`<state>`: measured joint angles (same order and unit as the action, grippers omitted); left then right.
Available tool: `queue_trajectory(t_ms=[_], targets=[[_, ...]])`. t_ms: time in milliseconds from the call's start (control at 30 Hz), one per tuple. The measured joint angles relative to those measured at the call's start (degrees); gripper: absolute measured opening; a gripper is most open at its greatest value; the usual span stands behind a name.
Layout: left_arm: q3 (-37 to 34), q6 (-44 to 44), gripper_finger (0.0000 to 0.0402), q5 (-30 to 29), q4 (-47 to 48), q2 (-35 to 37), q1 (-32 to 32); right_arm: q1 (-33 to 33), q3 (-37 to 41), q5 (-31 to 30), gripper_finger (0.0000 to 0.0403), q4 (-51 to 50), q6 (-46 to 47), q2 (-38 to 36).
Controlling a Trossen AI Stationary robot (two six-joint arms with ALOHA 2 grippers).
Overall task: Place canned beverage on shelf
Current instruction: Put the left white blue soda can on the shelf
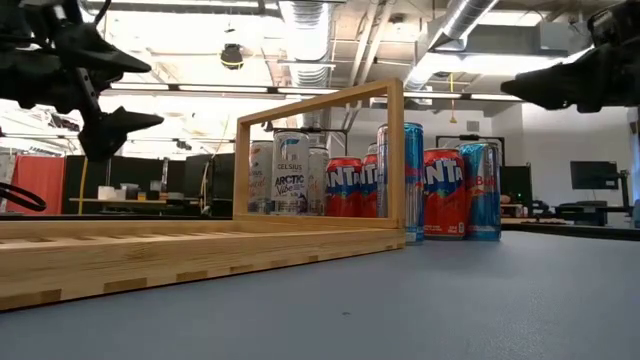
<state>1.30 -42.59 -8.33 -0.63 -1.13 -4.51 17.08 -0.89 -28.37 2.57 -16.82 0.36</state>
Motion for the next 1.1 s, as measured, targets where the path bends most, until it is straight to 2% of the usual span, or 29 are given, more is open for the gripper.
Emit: queue_trajectory(t_ms=[167,367,433,600,733,900,1100], targets=[[0.0,-0.8,0.0302,-6.0,-0.7,0.0,0.0,0.0,0.0,0.0,0.0265,0.7,-9.7,0.0],[0.0,0.7,0.0302,-14.5,-2.3,0.0,0.0,0.0,0.2,-0.1,0.0265,5.8,-9.3,0.0],[0.0,-1.5,0.0302,-15.3,-2.8,0.0,0.0,0.0,0.2,-0.1,0.0265,7.4,-4.0,0.0],[0.0,-6.5,0.0302,-17.2,-3.0,0.0,0.0,0.1,0.2,2.6,0.0265,10.6,26.0,0.0],[0.0,-8.9,0.0302,-21.0,-6.1,0.0,0.0,0.0,0.2,2.6,0.0265,11.7,41.9,0.0],[0.0,-7.9,0.0302,-21.7,-14.3,0.0,0.0,0.0,0.1,2.7,0.0265,12.7,51.4,0.0],[0.0,-7.7,0.0302,-21.7,-22.6,0.0,0.0,0.0,0.1,2.8,0.0265,12.7,52.5,0.0]])
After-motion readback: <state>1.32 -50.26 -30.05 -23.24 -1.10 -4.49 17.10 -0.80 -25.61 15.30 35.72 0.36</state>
